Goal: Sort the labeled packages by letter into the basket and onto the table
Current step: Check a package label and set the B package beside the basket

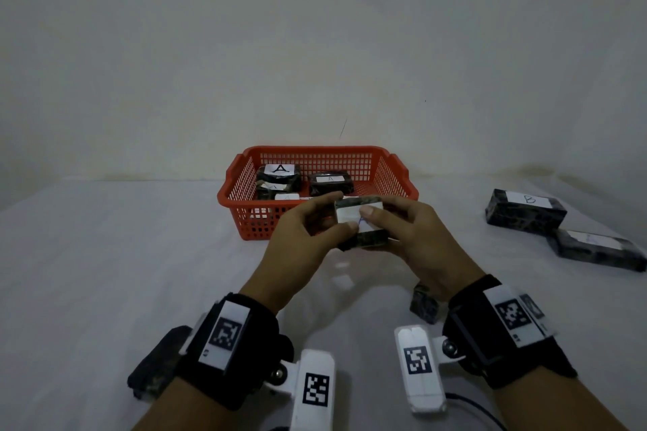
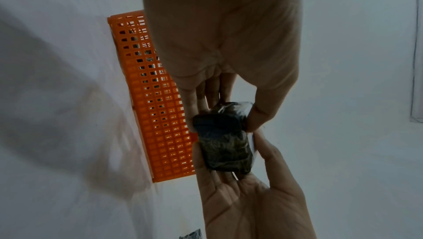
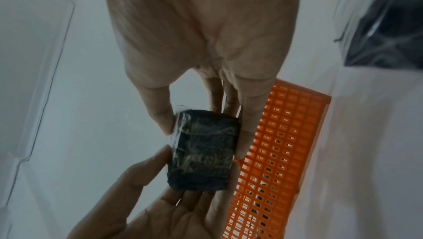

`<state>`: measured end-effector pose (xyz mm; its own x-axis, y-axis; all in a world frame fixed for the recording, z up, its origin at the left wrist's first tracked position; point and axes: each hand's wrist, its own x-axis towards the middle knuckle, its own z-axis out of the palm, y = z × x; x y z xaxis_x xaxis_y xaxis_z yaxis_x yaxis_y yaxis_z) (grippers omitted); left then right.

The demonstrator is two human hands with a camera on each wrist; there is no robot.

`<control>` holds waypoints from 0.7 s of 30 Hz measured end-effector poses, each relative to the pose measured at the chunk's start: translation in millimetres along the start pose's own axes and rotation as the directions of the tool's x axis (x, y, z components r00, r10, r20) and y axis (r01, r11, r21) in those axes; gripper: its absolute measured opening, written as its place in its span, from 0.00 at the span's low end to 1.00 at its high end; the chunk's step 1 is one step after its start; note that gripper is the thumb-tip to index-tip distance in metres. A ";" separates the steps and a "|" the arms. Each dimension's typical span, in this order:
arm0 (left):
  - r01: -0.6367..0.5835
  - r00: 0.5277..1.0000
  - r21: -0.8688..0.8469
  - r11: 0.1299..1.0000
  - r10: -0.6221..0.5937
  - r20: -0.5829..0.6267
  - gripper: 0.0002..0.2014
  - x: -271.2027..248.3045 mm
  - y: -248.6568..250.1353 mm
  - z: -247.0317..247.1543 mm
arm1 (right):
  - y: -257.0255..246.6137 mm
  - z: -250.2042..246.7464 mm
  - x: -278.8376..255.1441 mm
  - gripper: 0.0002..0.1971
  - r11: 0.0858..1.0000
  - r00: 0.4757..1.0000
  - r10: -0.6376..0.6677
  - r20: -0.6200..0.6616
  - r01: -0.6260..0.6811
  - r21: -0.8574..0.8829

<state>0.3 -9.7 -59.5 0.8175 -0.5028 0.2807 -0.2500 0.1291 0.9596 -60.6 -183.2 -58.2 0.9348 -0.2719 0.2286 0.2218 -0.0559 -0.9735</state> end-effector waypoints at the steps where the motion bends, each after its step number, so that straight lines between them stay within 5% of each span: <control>1: 0.001 1.000 -0.010 1.000 -0.001 0.005 0.23 -0.1 0.2 -0.5 | 0.4 0.4 -0.5 0.15 1.000 1.000 -0.011 -0.009 0.010 -0.004; 7: -0.009 1.000 -0.036 0.999 0.008 -0.025 0.21 3.6 1.9 -8.6 | 6.3 3.1 -0.6 0.28 0.999 0.997 0.012 0.081 -0.009 -0.038; 15: -0.035 0.999 -0.038 0.999 0.036 0.024 0.19 3.7 4.5 -12.4 | 3.2 1.1 -2.3 0.19 1.000 0.997 -0.010 0.076 0.011 -0.020; 21: -0.065 0.996 -0.030 0.997 0.066 0.055 0.18 3.0 4.2 -13.4 | 4.1 -0.8 -0.9 0.23 1.000 0.997 -0.022 0.073 0.024 -0.020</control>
<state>8.6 0.8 -54.3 0.7692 -0.5398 0.3419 -0.2865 0.1870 0.9397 -60.8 -184.0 -62.4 0.9474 -0.1996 0.2501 0.2382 -0.0819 -0.9677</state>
